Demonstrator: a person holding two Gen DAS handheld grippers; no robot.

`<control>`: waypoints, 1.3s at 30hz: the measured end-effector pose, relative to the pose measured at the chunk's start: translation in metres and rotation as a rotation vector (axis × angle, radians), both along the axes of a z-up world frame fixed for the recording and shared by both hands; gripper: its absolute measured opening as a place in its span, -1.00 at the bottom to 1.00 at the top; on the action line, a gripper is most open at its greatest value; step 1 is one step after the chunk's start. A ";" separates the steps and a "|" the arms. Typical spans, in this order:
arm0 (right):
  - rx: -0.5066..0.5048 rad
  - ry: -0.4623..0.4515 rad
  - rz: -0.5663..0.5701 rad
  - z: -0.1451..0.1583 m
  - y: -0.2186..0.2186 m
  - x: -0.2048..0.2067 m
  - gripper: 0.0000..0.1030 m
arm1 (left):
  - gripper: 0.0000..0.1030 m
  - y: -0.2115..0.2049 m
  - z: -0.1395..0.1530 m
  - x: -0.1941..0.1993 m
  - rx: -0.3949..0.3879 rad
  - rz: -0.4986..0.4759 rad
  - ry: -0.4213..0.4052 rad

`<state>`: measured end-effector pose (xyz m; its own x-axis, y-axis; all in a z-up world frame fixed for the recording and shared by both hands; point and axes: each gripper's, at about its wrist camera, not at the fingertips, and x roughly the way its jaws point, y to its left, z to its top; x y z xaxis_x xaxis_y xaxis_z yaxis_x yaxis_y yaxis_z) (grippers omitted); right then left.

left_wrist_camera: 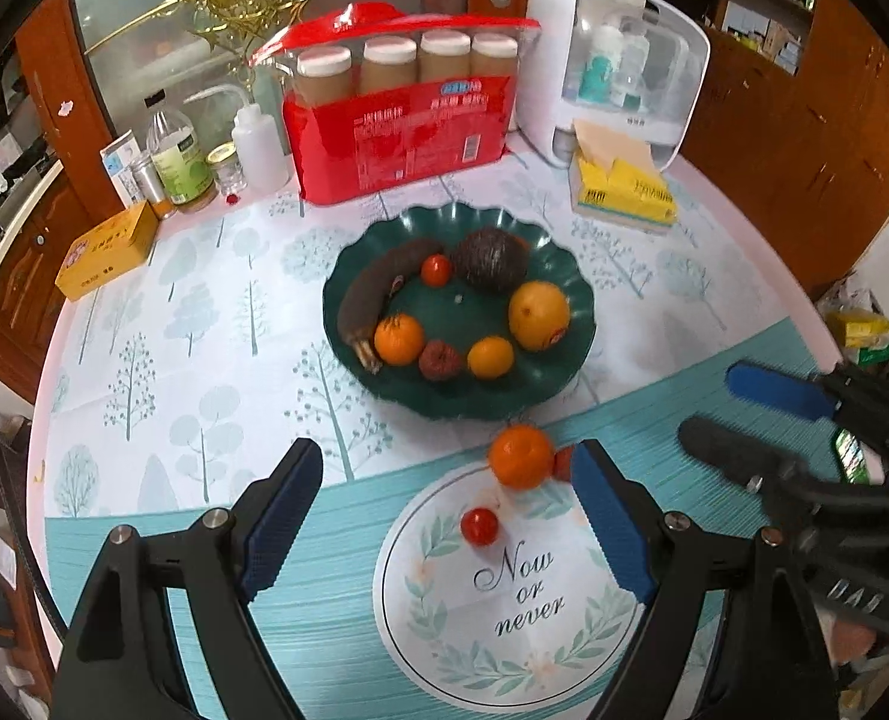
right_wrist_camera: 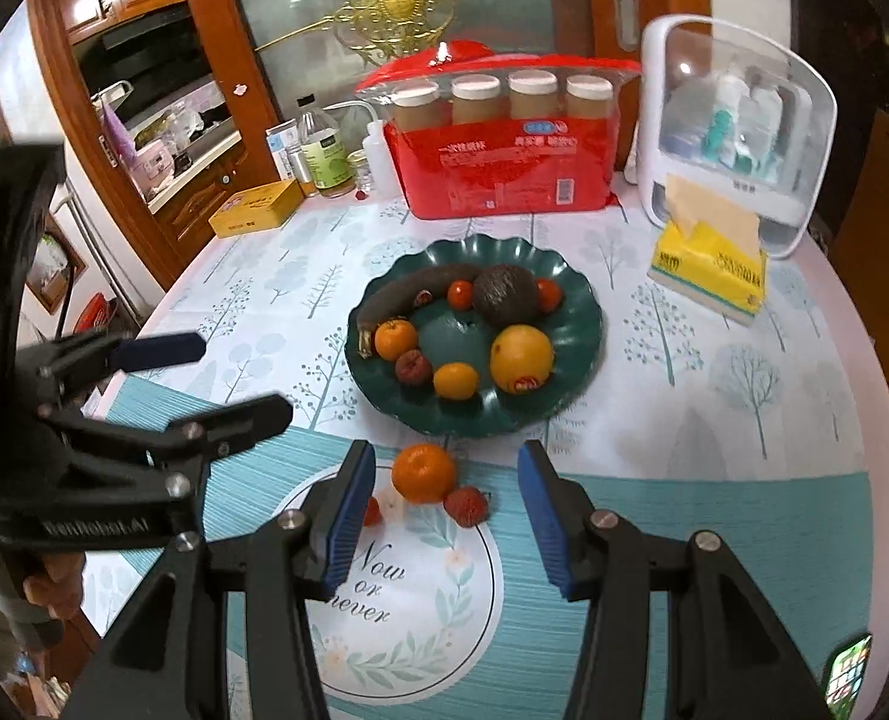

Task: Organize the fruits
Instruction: 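Move the left tool to the last cherry tomato while the right tool reaches the second red lychee, then grasp the cherry tomato with the left tool while the right tool grasps the red lychee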

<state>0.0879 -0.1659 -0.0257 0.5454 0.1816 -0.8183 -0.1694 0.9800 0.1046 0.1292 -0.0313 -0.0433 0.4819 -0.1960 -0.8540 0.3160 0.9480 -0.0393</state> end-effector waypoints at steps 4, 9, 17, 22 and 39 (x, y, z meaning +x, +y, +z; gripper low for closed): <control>-0.029 0.009 -0.030 -0.018 -0.007 -0.004 -0.03 | 0.63 -0.003 -0.027 -0.006 0.015 0.008 0.033; -0.034 0.051 -0.048 -0.047 -0.013 -0.003 -0.03 | 0.63 -0.003 -0.062 -0.010 0.021 0.026 0.079; -0.057 0.096 0.000 -0.089 -0.005 0.002 -0.03 | 0.63 -0.004 -0.106 -0.008 0.029 0.060 0.108; -0.062 0.121 0.020 -0.108 -0.006 0.007 -0.03 | 0.60 -0.006 -0.122 -0.003 0.029 0.080 0.106; -0.043 0.153 0.102 -0.138 0.004 0.028 -0.16 | 0.00 0.001 -0.142 0.003 -0.026 0.126 0.135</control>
<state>0.1157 -0.1617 -0.1638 0.3944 0.1925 -0.8985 -0.2537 0.9626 0.0949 0.1322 -0.0307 -0.1857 0.3851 -0.1642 -0.9082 0.1845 0.9779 -0.0986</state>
